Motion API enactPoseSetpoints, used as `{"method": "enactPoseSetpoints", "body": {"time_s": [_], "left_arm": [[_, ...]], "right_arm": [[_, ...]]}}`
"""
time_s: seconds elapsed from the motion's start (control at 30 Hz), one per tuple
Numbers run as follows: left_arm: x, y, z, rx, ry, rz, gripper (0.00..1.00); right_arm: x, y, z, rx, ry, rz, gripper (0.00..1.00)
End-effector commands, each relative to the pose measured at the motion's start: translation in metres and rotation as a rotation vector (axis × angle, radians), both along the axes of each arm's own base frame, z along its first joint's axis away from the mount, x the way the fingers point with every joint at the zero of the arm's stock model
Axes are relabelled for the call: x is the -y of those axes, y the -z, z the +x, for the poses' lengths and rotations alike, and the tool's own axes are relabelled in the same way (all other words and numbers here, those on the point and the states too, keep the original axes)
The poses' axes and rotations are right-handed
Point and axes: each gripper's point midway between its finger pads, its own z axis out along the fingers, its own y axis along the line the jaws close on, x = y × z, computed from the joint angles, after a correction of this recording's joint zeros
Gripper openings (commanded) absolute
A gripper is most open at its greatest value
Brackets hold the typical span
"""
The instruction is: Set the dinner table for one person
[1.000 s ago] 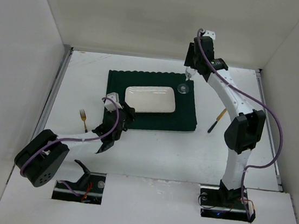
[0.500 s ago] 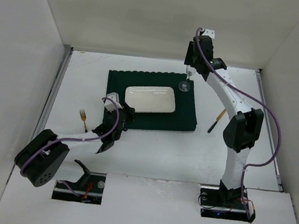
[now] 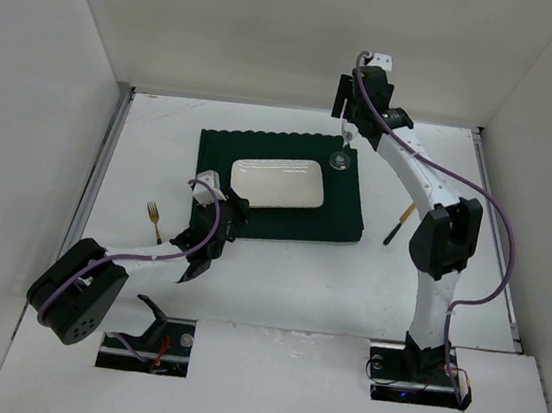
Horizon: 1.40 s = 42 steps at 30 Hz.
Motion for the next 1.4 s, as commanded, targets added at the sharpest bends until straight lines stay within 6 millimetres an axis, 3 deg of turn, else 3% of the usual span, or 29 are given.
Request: {"method": "enactPoseSetpoints", "body": {"time_s": [0.0, 0.2, 0.37, 0.43, 0.5, 0.63, 0.73, 0.8, 0.93, 1.03, 1.37], "left_arm": [[0.001, -0.013, 0.006, 0.046, -0.009, -0.028, 0.41], [0.0, -0.012, 0.006, 0.042, -0.012, -0.027, 0.41], [-0.004, -0.014, 0.006, 0.05, -0.021, -0.032, 0.41], [-0.005, -0.016, 0.005, 0.056, -0.025, -0.042, 0.41], [-0.006, -0.019, 0.003, 0.064, -0.028, -0.048, 0.41], [-0.005, -0.019, 0.004, 0.064, -0.026, -0.054, 0.41], [-0.004, -0.019, 0.003, 0.065, -0.025, -0.061, 0.41], [-0.003, -0.017, 0.003, 0.059, -0.023, -0.056, 0.41], [-0.005, -0.02, 0.003, 0.068, -0.028, -0.064, 0.41], [-0.013, -0.021, 0.003, 0.073, -0.049, -0.065, 0.41], [-0.048, -0.037, -0.003, 0.143, -0.162, -0.093, 0.41]], "right_arm": [[0.002, -0.077, -0.008, 0.159, 0.001, 0.063, 0.81], [0.011, -0.119, -0.031, 0.224, -0.002, 0.101, 0.85], [0.039, -0.123, -0.072, 0.258, 0.048, 0.152, 0.84], [0.057, -0.107, -0.096, 0.267, 0.104, 0.196, 0.79], [0.077, -0.078, -0.124, 0.259, 0.161, 0.234, 0.68], [0.113, 0.013, -0.173, 0.15, 0.282, 0.291, 0.3], [0.148, 0.085, -0.203, 0.028, 0.401, 0.288, 0.23], [0.158, 0.115, -0.218, -0.027, 0.445, 0.298, 0.25], [0.162, 0.157, -0.227, -0.142, 0.461, 0.248, 0.4], [0.158, 0.178, -0.229, -0.194, 0.451, 0.235, 0.45], [0.142, 0.199, -0.212, -0.251, 0.378, 0.24, 0.44]]}}
